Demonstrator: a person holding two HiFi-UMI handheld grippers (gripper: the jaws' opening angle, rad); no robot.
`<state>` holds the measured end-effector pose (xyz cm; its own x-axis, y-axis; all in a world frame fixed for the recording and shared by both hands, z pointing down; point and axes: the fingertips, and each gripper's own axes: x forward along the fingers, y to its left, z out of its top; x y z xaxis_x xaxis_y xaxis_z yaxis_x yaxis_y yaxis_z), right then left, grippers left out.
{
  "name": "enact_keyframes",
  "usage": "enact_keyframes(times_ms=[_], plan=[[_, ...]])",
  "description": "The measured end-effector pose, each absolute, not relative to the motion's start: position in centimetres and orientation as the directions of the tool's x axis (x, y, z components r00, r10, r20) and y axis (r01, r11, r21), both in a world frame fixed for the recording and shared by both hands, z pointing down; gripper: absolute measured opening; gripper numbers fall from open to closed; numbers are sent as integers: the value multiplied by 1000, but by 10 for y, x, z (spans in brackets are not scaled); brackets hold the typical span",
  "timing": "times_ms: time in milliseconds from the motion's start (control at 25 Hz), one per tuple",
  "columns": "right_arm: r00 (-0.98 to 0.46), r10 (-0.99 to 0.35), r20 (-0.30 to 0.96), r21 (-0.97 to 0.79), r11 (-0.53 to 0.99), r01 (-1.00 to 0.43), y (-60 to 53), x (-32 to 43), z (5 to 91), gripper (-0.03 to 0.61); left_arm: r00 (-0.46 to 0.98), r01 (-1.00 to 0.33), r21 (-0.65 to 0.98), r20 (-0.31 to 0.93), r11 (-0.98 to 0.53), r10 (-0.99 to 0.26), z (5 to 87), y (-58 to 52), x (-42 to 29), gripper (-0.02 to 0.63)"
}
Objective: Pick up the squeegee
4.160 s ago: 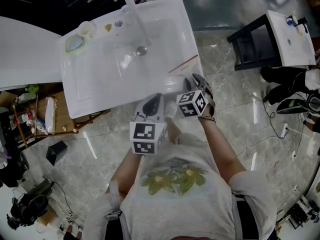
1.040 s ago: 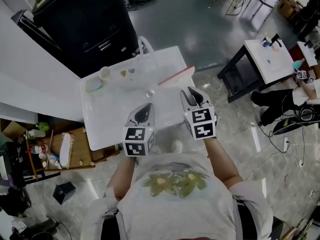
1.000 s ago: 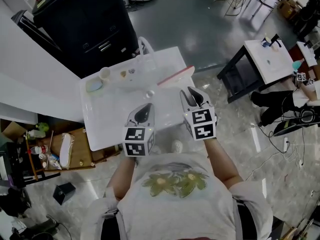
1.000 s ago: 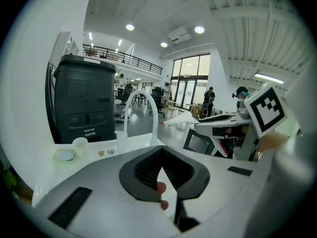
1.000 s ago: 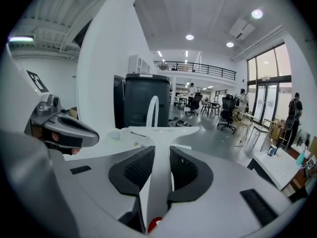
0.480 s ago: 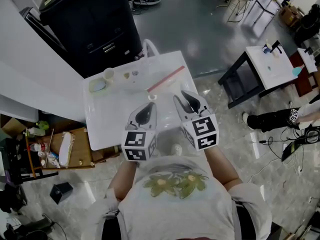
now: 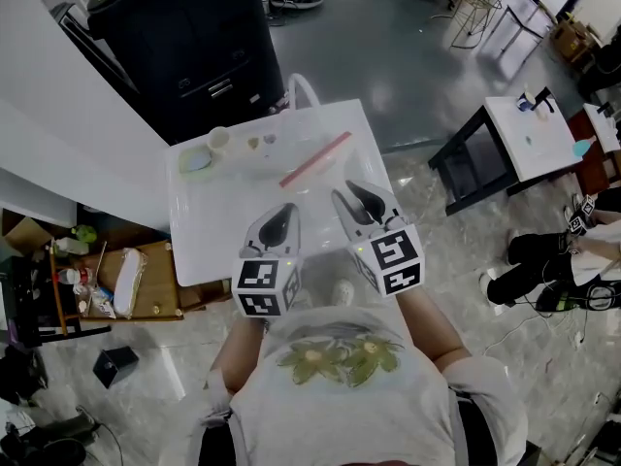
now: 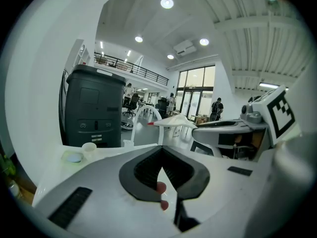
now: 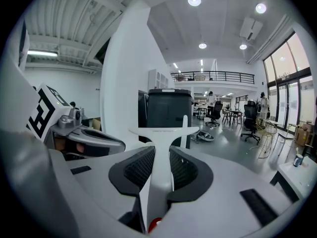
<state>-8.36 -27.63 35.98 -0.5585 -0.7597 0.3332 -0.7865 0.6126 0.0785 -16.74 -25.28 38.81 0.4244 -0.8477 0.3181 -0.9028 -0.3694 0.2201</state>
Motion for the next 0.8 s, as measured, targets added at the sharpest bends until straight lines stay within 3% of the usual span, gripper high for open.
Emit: enact_keyframes(times_ms=[800], plan=[[-560, -751, 350, 99, 624, -775, -278, -75, 366, 103, 431, -900, 223, 329, -375, -840, 393, -257, -155, 9]])
